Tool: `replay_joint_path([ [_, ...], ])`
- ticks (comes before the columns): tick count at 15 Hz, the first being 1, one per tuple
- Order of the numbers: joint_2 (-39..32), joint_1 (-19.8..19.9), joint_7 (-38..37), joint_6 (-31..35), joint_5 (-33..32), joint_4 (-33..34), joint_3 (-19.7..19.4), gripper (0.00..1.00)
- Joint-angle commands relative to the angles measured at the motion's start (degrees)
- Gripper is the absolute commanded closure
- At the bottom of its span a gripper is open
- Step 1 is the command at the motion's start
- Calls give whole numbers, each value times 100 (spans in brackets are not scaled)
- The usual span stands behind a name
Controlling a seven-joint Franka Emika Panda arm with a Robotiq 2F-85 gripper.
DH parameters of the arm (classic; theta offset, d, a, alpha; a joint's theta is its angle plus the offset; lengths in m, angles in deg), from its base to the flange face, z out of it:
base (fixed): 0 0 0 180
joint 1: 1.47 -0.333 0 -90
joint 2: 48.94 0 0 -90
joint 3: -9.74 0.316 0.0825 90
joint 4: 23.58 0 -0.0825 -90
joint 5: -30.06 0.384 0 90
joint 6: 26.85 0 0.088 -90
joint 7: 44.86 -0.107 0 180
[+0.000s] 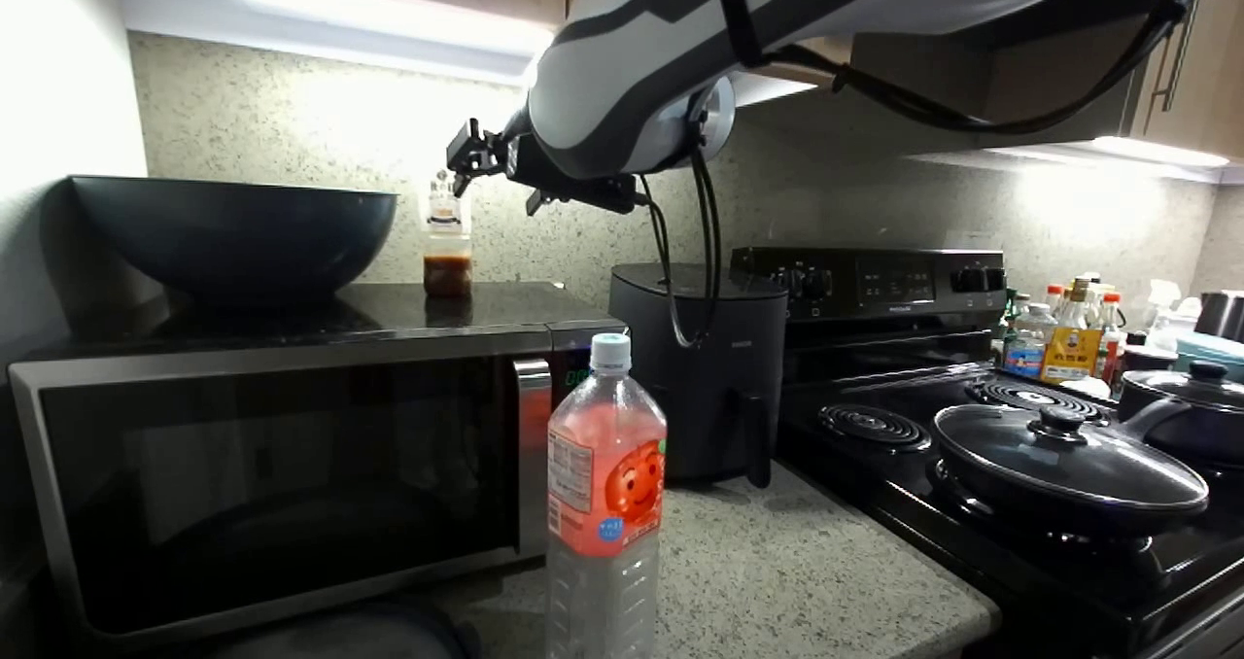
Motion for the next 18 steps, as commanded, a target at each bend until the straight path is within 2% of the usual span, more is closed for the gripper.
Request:
replay_joint_path([
  [1,525,496,189,92,-160,-531,838,0],
  [4,412,1036,437,217,72,-392,1624,0],
  [6,274,1282,503,328,102,-265,1976,0],
  [12,-97,1670,860,1102,156,-25,2620,0],
  [14,-217,1651,921,1494,93,34,2633,0],
  [16,-269,1345,536,1860,-169,34,2137,0],
  [18,-222,906,321,2023,-119,-38,1426,0],
])
